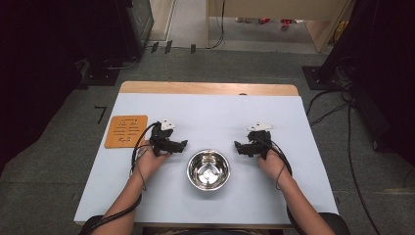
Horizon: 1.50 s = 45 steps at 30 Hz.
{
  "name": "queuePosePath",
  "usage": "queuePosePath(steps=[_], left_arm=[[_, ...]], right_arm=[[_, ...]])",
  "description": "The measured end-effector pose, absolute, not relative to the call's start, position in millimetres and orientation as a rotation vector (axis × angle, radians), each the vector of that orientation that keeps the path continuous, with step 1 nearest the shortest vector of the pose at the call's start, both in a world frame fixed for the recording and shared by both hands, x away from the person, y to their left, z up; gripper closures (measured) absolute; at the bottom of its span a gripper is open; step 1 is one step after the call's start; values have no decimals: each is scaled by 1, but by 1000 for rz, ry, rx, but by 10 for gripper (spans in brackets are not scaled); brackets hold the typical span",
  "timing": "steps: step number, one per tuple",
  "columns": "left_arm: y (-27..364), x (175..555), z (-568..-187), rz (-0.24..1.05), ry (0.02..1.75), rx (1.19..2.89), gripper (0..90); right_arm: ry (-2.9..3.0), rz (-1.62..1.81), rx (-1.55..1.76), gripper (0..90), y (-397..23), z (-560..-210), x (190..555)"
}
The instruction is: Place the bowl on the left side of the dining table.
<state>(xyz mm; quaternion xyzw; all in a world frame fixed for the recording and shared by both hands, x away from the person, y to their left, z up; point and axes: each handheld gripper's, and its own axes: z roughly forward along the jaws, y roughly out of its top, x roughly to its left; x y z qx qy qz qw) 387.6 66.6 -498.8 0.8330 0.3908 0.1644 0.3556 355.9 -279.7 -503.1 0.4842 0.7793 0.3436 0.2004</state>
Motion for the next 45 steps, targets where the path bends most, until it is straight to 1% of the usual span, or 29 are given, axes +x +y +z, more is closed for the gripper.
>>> queuePosePath(steps=[21, 34, 37, 38, 42, 45], left_arm=[[66, 386, -499, 440, 1018, 2144, 99], [65, 388, -497, 423, 1037, 2157, 105], [66, 389, -495, 415, 1036, 2174, 124], [67, 389, -493, 410, 1036, 2179, 155], [67, 390, -492, 400, 1030, 2201, 163], [69, 392, -489, 393, 1020, 2221, 229]], right_arm=[[2178, 961, 1354, 118, -280, -503, 356], [2178, 961, 1354, 118, -280, -503, 356], [2178, 961, 1354, 118, -280, -503, 356], [2178, 961, 1353, 118, -280, -503, 356], [2178, 960, 1353, 118, -280, -503, 356], [2178, 961, 1353, 118, -280, -503, 356]])
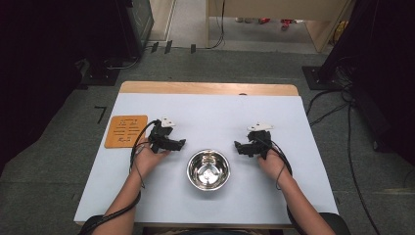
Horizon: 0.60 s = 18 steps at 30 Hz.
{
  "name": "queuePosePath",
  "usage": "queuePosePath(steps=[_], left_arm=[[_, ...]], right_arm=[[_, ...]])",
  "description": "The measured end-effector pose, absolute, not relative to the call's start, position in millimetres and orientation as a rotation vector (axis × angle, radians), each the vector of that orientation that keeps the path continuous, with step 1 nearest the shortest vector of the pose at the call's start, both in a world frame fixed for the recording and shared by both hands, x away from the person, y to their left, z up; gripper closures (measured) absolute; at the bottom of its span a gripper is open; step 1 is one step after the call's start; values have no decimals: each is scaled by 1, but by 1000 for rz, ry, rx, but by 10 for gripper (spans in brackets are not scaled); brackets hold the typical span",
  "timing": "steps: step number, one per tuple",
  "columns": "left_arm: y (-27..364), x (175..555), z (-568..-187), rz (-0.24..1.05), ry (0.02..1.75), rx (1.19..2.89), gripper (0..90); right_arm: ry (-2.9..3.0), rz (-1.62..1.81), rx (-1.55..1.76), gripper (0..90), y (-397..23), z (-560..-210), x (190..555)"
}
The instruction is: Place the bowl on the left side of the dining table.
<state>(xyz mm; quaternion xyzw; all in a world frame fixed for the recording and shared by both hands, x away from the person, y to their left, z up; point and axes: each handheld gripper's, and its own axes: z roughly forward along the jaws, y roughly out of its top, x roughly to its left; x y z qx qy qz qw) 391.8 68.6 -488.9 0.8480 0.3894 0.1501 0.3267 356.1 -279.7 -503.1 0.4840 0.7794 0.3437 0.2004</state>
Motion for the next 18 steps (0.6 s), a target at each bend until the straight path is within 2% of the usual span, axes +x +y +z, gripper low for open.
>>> queuePosePath(steps=[18], left_arm=[[70, 392, -481, 306, 1027, 2260, 251]], right_arm=[[2178, 959, 1352, 117, -280, -503, 356]])
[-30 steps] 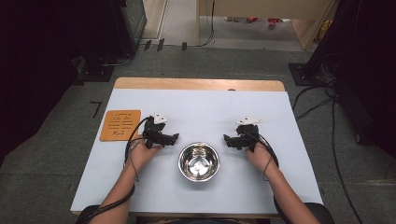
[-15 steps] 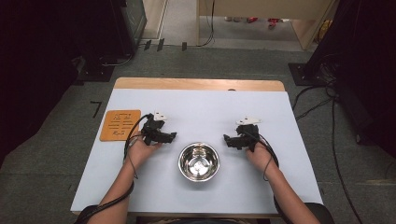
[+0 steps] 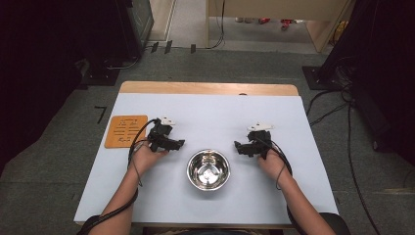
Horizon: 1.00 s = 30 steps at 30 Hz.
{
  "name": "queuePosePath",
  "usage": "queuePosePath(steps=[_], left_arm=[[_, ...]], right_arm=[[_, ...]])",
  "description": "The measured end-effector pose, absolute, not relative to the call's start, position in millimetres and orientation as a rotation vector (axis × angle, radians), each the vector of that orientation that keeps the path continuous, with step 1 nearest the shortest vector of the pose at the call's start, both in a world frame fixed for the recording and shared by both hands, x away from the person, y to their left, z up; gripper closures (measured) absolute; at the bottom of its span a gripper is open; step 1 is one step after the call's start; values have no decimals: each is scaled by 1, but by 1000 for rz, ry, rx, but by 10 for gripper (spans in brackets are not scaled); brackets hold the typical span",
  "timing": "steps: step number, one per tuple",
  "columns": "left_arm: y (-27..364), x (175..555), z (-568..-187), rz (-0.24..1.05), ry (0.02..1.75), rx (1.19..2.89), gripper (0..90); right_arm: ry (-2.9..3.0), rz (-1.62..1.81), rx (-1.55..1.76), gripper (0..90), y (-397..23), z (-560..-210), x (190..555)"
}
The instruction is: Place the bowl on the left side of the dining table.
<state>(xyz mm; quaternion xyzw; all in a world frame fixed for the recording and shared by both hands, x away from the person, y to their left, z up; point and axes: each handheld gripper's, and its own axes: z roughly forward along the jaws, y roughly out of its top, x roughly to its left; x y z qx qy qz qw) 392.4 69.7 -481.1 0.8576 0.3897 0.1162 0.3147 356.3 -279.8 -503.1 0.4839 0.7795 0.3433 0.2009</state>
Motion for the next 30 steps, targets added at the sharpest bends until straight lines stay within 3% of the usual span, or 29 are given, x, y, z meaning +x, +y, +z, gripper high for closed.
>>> queuePosePath(steps=[30], left_arm=[[66, 380, -464, 219, 963, 2304, 283]], right_arm=[[2178, 961, 1356, 117, -280, -503, 356]])
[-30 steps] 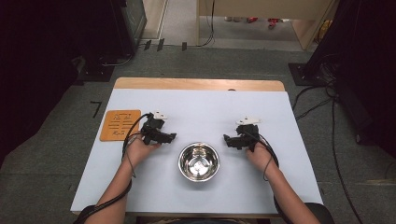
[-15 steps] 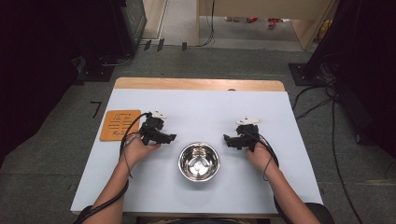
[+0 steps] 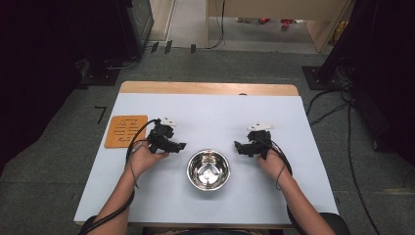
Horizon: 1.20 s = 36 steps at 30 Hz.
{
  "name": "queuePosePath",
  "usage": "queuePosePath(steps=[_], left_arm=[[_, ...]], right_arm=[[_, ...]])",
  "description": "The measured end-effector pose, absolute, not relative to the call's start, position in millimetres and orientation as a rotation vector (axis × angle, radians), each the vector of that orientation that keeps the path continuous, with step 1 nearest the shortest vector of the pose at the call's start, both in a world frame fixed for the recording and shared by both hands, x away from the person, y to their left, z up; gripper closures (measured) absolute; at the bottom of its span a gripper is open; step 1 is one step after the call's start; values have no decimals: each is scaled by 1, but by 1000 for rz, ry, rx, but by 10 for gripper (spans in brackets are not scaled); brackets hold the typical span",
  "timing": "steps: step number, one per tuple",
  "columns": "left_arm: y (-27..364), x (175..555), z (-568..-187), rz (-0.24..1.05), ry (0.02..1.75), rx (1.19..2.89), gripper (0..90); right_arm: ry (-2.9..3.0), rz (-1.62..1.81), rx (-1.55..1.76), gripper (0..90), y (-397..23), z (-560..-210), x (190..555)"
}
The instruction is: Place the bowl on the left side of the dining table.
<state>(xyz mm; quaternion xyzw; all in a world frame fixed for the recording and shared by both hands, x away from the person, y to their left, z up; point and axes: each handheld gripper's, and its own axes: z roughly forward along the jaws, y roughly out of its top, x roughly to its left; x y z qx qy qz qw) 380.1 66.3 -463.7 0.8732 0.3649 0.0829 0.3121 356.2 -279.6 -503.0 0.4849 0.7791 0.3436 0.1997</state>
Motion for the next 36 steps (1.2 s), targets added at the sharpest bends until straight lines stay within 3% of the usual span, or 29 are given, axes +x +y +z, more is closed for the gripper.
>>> queuePosePath(steps=[36], left_arm=[[55, 365, -447, 175, 904, 2292, 329]], right_arm=[[2178, 961, 1355, 117, -280, -503, 356]])
